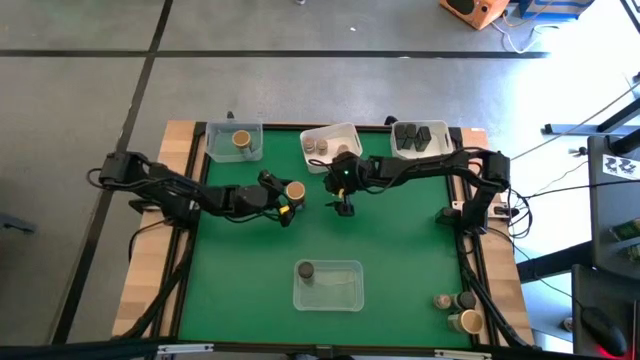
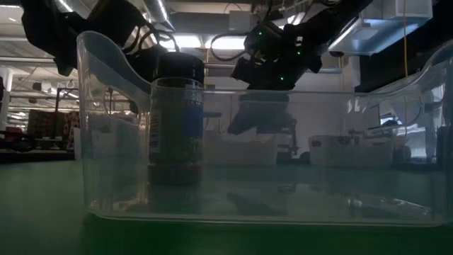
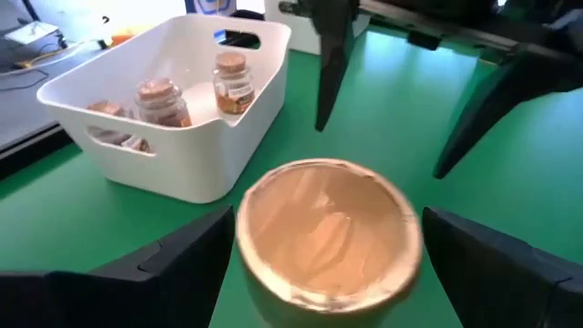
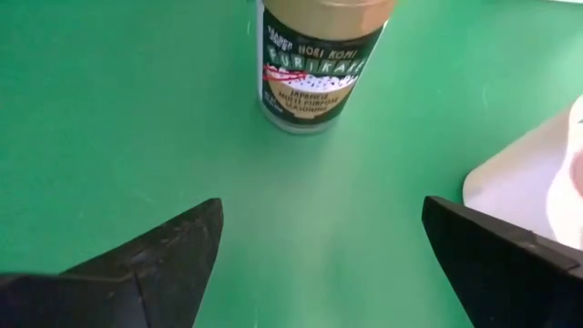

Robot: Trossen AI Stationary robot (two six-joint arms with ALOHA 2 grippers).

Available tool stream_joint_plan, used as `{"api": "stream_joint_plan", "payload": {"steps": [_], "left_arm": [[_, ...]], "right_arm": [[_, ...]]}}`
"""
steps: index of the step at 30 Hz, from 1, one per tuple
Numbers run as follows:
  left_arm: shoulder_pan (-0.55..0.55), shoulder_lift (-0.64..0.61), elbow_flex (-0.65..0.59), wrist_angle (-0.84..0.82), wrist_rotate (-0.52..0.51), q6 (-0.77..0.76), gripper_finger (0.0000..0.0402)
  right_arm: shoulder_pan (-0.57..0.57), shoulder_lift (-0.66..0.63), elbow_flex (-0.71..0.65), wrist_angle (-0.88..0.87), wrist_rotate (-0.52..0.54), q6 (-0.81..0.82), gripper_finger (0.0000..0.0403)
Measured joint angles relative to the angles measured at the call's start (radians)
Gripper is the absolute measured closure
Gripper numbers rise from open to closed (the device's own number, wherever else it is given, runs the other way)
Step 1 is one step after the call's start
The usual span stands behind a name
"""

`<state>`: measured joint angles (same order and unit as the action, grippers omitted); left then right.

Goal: Sort spices by type
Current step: Put the gold seasoning bottle into the top transparent bin

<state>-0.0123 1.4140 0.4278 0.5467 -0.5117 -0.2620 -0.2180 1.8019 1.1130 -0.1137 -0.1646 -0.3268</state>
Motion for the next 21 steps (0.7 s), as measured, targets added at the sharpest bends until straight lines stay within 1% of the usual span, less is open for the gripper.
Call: {"api": "stream_joint_plan", "payload": {"steps": [5, 7, 11, 21], "left_arm": [[0.019, 0.001, 0.000, -0.010, 0.005, -0.003, 0.0071], [0.026, 0.001, 0.000, -0.010, 0.010, -0.003, 0.0088], [0.034, 0.001, 0.000, -0.011, 0.008, 0.000, 0.0141], [0.033, 0.000, 0.000, -0.011, -0.002, 0.006, 0.0143]], "right_arm": [[0.000, 0.000, 0.000, 0.009, 0.000, -0.004, 0.0029], [0.000, 0.000, 0.000, 0.009, 0.000, -0.003, 0.0029], [0.000, 0.000, 0.000, 0.009, 0.000, -0.004, 0.0029], [0.000, 0.000, 0.000, 0.008, 0.000, -0.005, 0.0029]]}}
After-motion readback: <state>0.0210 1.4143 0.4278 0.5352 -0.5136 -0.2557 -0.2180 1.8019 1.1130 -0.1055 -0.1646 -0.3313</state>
